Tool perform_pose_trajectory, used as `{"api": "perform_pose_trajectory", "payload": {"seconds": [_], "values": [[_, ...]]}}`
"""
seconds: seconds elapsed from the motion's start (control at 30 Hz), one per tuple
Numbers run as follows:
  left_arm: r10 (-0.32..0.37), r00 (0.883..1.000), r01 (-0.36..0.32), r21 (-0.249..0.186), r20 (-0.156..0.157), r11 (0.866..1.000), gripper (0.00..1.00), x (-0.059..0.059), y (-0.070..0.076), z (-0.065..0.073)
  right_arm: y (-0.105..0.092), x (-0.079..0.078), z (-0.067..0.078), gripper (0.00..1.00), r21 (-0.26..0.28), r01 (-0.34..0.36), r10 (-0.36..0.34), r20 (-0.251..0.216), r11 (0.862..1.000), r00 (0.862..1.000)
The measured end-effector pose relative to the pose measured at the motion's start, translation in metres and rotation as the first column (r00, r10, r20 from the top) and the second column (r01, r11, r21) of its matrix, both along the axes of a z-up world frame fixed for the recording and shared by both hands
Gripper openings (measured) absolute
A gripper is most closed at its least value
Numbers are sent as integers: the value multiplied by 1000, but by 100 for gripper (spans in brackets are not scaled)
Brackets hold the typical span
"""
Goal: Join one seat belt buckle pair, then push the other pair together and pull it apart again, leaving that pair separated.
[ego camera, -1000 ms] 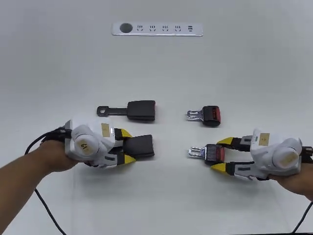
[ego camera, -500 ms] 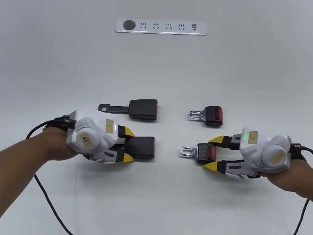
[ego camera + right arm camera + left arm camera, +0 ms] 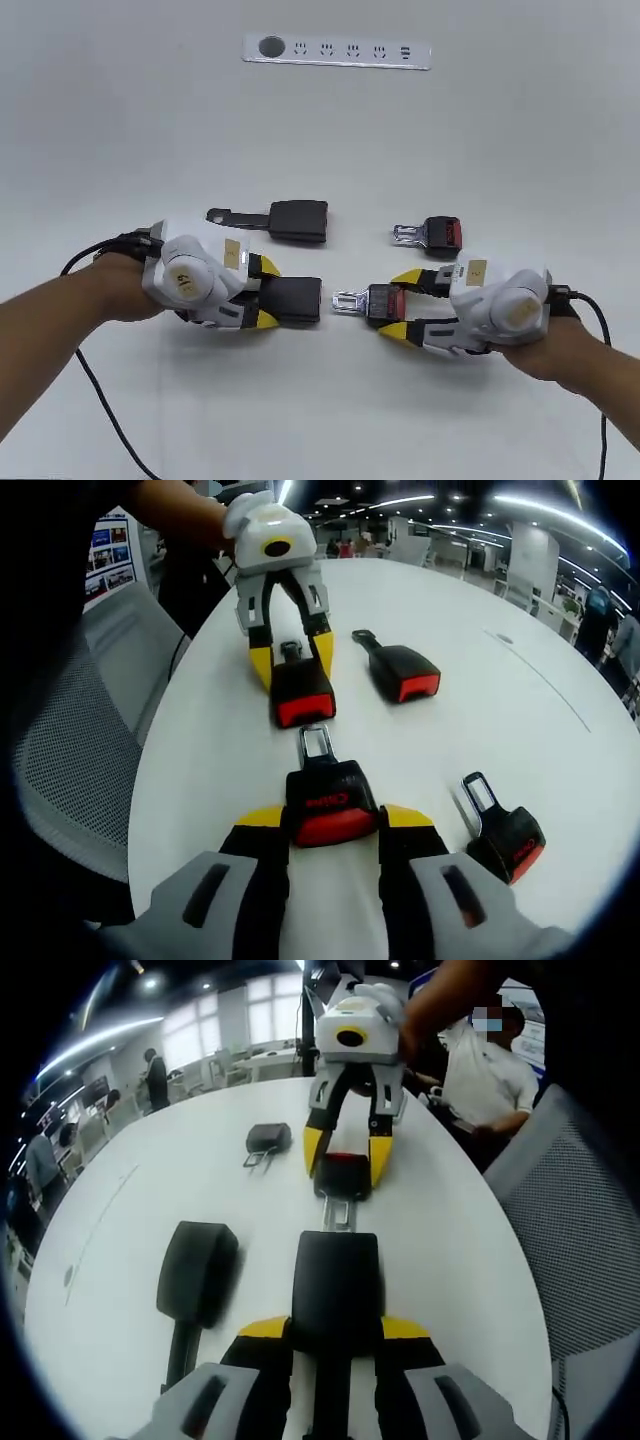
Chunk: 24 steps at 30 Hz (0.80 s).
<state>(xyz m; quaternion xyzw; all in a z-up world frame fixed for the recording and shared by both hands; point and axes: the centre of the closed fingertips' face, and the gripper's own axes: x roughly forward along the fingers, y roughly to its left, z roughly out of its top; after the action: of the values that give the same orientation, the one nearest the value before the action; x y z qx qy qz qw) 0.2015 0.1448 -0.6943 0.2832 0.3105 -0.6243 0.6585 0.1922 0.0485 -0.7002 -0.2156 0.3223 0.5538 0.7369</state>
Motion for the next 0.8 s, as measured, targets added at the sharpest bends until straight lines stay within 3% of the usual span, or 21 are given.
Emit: {"api": "perform_pose_trajectory", "payload": {"seconds": [0.3, 0.37, 0.8], "values": [[-2, 1000, 2, 6, -4, 1000, 33, 0, -3, 2, 14, 3, 6, 33, 33, -28, 28, -5, 999, 1000], [-7, 1000, 7, 10, -5, 1000, 33, 1, -3, 2, 14, 2, 4, 33, 15, -33, 33, -6, 999, 999], [-9, 1000, 10, 20, -14, 1000, 32, 4, -10, -4, 25, 9, 3, 33, 66, 3, -1, -30, 998, 1000]]}}
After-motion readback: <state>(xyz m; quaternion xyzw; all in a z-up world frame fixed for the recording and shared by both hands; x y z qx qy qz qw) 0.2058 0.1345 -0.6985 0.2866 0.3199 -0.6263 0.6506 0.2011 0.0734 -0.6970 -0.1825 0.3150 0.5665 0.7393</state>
